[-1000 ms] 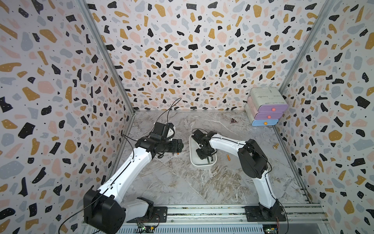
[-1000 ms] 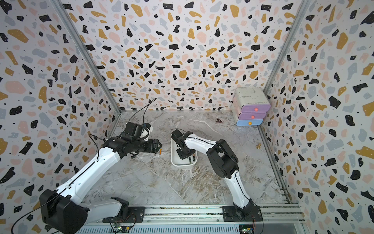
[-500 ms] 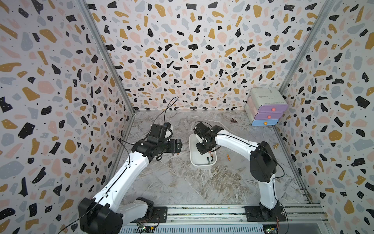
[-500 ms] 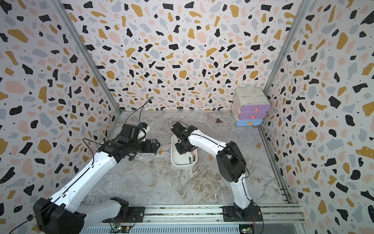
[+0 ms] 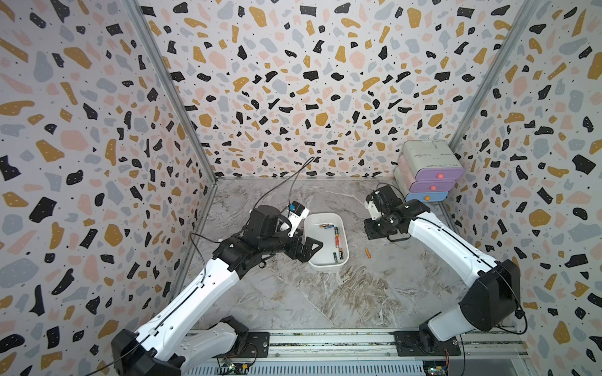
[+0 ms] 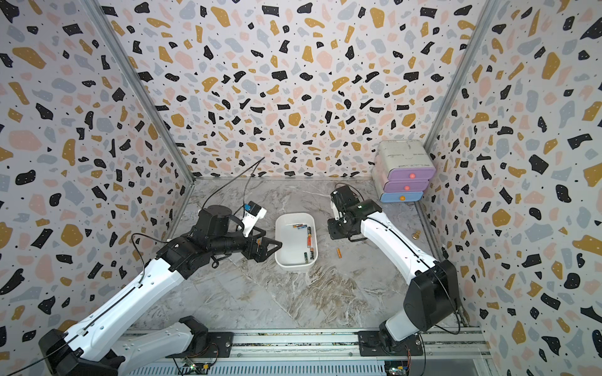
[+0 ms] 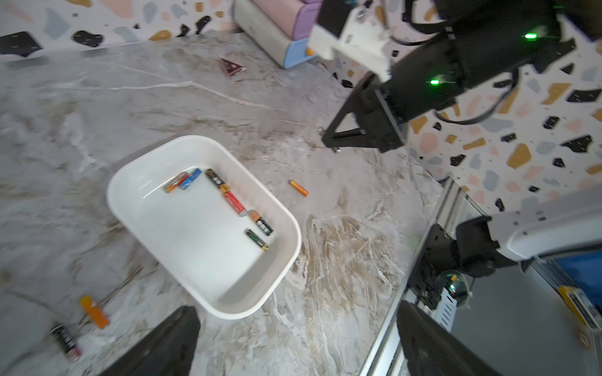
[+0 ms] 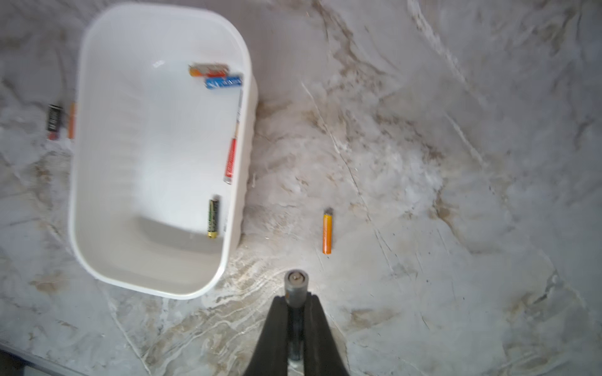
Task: Take the batteries out of the storage box
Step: Place the battery at the center of the board.
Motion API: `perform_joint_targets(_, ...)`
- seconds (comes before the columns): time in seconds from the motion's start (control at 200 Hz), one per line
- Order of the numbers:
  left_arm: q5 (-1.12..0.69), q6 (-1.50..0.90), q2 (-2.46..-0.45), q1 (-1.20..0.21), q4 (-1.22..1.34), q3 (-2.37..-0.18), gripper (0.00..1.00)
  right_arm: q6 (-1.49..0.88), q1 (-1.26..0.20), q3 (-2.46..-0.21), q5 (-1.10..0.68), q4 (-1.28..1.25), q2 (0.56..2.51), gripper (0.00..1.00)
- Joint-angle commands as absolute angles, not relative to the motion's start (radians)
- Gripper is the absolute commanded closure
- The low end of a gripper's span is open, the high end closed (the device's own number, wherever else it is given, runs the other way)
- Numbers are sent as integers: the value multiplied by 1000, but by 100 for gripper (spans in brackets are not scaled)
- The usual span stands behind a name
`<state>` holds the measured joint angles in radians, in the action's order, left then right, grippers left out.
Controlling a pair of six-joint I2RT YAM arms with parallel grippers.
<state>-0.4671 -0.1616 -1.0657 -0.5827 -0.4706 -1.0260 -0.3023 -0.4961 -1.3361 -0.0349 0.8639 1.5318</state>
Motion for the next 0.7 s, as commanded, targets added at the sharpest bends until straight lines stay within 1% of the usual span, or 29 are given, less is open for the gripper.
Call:
perform_joint_targets(0.0, -564, -90, -1079, -626, -367, -983, 2, -308, -498, -1290, -52, 867, 1573, 100)
perform_joint_targets(0.125, -547, -108, -1106, -638, -355, -975, 2, -332, -515, -1260, -66, 786, 1624, 100)
perform_joint_targets(0.27, -467, -114, -1104, -638, -355, -960, 2, -346, -542, -1265, -56, 731, 1723, 100)
perform_joint_targets(0.561, -388, -124, -1098, -638, -382, -950, 1, -367, -559, -1275, 31, 652, 1862, 100)
perform_joint_targets(0.696, -372, -127, -1095, -638, -392, -950, 1, -368, -560, -1266, 65, 642, 1888, 100)
